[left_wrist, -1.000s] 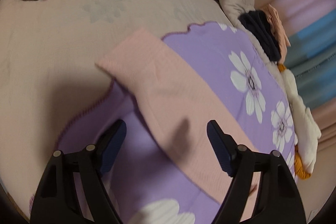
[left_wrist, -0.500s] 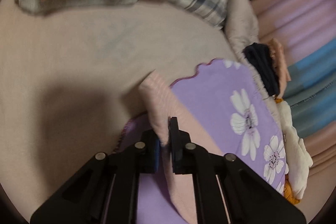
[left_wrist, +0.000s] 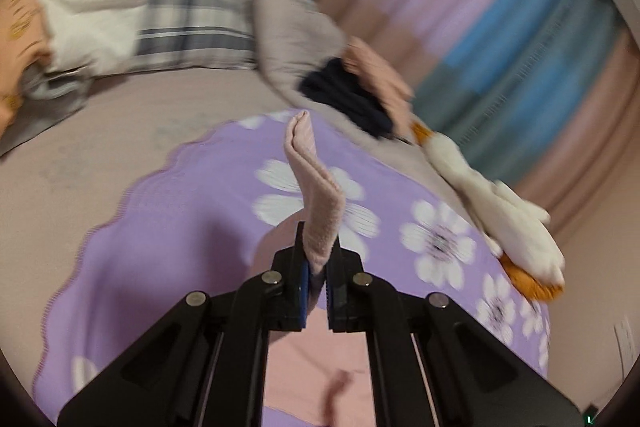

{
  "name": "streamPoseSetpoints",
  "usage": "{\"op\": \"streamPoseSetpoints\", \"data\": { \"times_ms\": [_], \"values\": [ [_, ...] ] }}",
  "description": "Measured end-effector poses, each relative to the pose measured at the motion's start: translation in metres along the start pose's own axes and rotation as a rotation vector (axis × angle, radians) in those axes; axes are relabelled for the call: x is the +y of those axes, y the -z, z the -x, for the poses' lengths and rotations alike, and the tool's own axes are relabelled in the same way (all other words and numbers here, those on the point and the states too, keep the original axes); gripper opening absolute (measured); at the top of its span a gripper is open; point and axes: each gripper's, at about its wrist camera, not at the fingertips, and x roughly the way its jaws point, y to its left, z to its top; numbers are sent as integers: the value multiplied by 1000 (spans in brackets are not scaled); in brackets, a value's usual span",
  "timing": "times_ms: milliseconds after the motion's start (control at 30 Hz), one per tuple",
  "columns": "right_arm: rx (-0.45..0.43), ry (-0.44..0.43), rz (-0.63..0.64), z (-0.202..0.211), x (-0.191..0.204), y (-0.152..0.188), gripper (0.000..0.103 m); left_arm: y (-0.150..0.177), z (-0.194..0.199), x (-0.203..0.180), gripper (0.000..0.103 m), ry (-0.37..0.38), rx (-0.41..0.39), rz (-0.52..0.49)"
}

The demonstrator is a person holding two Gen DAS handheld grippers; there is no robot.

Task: Fold small clothes
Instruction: 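Lift the other sleeve with the left gripper and fold it across the body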

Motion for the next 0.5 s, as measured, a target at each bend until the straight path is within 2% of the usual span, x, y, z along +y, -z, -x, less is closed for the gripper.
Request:
{"op": "streamPoseSetpoints", "data": {
  "times_ms": [300,500],
  "values": [
    [-6,-25,-26,6,-8,-2,73,43,-14,-86,5,122,114,-171],
    [-9,-37,-42,9,-14,-2,73,80,-28,-118,5,166,200,-245]
  ]
}}
